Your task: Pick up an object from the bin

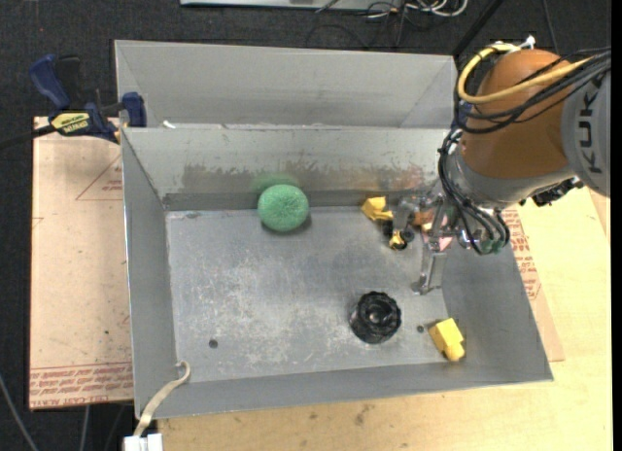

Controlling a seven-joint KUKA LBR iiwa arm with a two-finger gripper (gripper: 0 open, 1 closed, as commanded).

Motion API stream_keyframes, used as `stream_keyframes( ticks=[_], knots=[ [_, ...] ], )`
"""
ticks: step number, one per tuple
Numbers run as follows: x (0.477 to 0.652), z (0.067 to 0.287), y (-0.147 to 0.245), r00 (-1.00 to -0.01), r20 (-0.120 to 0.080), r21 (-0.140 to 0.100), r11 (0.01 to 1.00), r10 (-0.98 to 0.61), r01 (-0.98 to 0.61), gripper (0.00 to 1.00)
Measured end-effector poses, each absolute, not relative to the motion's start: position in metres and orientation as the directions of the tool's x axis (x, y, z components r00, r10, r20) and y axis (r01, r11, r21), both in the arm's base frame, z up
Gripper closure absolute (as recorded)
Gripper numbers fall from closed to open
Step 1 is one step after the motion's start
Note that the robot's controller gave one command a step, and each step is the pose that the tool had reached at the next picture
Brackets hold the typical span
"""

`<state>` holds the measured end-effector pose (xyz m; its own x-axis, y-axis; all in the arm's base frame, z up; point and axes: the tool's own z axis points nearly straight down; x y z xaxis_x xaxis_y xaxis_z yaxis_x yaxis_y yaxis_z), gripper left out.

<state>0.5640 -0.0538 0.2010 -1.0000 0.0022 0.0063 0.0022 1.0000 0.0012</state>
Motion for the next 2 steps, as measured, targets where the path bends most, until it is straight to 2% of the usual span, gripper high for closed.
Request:
stream_keyframes(
  ticks=[1,2],
  knots=[
    [0.565,0.205,-0.054,-1.000,-0.002,0.000,1.000,0.000,0.000,0.00],
    [0.604,0.118,-0.083,-0.998,-0.008,0.001,0.998,0.056,0.056,0.00]
  ],
)
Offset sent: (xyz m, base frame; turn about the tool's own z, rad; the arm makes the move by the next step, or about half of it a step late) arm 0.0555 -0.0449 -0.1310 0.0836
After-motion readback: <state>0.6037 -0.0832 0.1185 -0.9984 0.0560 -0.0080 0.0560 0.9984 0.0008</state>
